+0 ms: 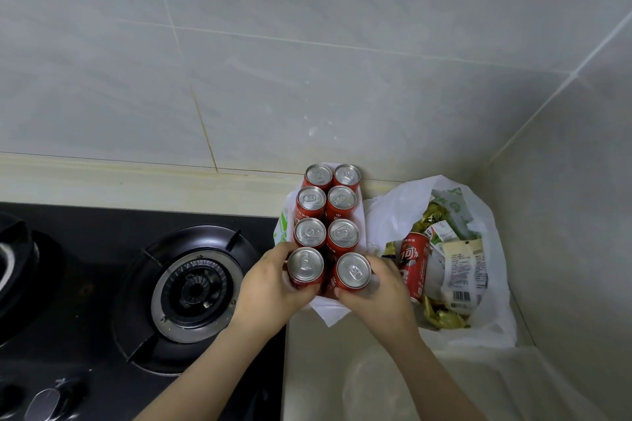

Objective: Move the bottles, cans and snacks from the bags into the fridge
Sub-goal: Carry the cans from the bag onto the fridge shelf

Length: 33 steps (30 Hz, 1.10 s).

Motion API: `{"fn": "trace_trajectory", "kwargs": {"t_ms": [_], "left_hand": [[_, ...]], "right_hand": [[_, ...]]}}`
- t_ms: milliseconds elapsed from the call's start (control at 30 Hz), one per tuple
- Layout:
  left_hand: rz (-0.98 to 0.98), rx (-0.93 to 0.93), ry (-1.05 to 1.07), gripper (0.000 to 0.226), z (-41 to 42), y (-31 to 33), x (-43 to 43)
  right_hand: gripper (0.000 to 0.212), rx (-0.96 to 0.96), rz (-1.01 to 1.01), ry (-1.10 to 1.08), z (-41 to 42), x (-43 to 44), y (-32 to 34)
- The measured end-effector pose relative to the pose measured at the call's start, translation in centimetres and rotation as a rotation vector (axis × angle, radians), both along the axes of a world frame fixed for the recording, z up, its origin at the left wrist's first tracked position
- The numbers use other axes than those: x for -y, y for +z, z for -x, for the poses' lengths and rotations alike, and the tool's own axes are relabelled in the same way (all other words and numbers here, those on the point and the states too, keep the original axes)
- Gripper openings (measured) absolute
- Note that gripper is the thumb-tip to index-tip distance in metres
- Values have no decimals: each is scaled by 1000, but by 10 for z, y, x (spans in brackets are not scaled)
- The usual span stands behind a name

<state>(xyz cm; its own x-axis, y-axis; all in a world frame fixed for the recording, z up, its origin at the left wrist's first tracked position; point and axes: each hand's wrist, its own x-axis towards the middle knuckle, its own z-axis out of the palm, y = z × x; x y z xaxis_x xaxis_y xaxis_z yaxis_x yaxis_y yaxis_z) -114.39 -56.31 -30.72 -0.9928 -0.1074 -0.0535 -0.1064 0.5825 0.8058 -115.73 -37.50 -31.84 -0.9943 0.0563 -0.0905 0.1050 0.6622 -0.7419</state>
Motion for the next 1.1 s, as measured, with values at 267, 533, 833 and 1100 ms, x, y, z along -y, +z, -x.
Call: {"fn": "trace_trajectory", "kwargs": {"t_ms": [267,533,833,1100], "left_hand": [[-222,-180,46,43,-12,51,9],[-477,-396,96,45,-24,145,12],[-660,-620,47,28,-48,253,20],[-951,-454,-17,51,-73,306,20]], "right_hand": [[47,-96,223,-23,-9,-2,55],[47,-268,441,55,-19,5,158],[38,-505,721,184,-48,23,267],[67,-391,1034,263,-55,28,319]]}}
